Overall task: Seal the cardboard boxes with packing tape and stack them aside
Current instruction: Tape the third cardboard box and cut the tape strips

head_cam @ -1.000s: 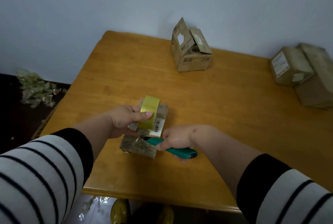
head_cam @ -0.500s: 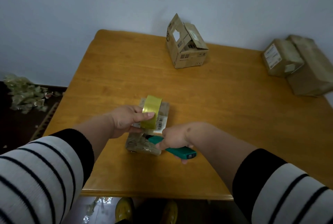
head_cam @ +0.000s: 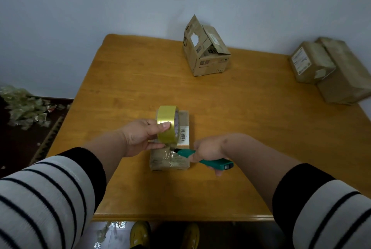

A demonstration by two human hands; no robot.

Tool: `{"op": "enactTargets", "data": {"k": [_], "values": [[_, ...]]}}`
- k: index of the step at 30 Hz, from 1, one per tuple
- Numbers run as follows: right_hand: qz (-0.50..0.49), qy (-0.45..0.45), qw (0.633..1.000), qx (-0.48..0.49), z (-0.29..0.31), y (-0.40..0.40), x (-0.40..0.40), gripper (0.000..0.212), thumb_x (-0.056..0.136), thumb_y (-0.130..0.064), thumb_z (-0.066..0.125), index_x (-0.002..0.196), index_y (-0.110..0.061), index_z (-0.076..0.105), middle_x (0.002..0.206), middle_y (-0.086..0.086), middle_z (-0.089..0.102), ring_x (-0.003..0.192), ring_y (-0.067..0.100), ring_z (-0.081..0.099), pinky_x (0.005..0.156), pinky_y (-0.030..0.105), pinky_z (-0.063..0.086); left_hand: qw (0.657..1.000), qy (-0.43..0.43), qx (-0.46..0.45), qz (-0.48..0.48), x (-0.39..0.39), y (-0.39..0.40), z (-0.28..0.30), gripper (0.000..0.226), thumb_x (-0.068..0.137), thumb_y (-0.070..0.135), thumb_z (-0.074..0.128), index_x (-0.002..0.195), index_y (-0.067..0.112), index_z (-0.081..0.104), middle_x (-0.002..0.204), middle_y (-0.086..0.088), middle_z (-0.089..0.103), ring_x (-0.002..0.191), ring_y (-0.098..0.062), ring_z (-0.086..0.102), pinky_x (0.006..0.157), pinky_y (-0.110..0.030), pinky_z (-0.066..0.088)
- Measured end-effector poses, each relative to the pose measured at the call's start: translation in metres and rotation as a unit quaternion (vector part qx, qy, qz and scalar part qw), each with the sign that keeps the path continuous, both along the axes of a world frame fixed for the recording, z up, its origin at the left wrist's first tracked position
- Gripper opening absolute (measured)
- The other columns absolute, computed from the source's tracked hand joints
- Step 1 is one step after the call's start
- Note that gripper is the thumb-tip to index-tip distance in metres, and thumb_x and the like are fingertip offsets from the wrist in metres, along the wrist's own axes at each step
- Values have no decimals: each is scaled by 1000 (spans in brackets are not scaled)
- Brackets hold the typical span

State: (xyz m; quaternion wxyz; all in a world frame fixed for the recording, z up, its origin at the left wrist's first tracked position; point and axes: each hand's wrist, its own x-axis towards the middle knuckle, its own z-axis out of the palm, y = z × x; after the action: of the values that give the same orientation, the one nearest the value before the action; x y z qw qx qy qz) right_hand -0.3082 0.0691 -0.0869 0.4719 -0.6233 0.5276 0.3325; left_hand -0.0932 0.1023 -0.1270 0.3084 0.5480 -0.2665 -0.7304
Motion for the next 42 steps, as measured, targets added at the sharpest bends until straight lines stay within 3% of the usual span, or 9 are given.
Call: {"op": "enactTargets", "data": {"k": [4,11,14,20,26,30,34,39,42], "values": [[-12,13,1000,-1,2,-3,-15,44,99,-41,51,125,-5,48,96,20,62,82,35,68,85,49,58,1000,20,7,10,4,-1,-1,44,69,33,75,103,7,69,105,-8,74,107,-23,66,77,-34,60],[-132,-25,991,-5,0,-17,-49,39,100,-38,52,125,-9,47,86,14,59,59,22,59,59,31,53,998,32,18,43,6,0,1,55,70,33,75,115,3,67,109,-11,72,98,-24,70,71,-34,60],[-169,-33,985,27,-3,-18,-52,41,99,-37,54,127,-8,47,82,13,59,56,21,58,61,31,53,997,44,17,59,5,0,-1,58,71,33,75,119,2,66,109,-11,72,97,-24,70,72,-36,60],[-136,-7,991,-14,-24,-20,-41,40,97,-33,57,128,-8,47,115,19,58,96,30,62,88,43,55,995,48,18,85,2,-1,-4,63,72,34,74,125,1,62,121,-14,69,107,-27,67,86,-42,59],[-366,-87,925,47,-48,-20,-67,45,85,-20,59,127,-7,47,75,8,49,59,18,44,56,30,38,991,70,17,117,3,1,-7,62,73,34,72,126,3,62,111,-10,71,96,-23,70,76,-37,61],[-241,-5,969,-54,-61,-23,-61,30,91,-32,57,114,-14,49,90,8,54,72,20,51,63,31,40,989,74,17,125,3,2,-8,59,74,34,72,124,5,63,111,-10,71,97,-23,70,76,-38,60],[-88,15,988,-127,-91,-18,-35,34,94,-31,56,123,-14,51,109,7,58,91,20,56,73,30,47,990,72,16,121,4,2,-10,51,75,34,71,119,9,66,114,-10,71,100,-24,70,78,-38,60],[71,97,966,-230,-95,-22,-21,36,94,-31,50,126,-15,51,127,8,53,113,25,53,83,32,48,988,74,23,132,1,2,-8,59,75,33,70,126,6,62,119,-11,69,102,-25,68,79,-38,60],[17,13,948,-317,-75,-30,-13,22,89,-30,52,109,-21,56,120,6,50,113,26,48,91,39,46,988,75,27,135,1,3,-7,61,76,33,70,129,5,60,121,-12,67,104,-26,67,82,-39,60]]}}
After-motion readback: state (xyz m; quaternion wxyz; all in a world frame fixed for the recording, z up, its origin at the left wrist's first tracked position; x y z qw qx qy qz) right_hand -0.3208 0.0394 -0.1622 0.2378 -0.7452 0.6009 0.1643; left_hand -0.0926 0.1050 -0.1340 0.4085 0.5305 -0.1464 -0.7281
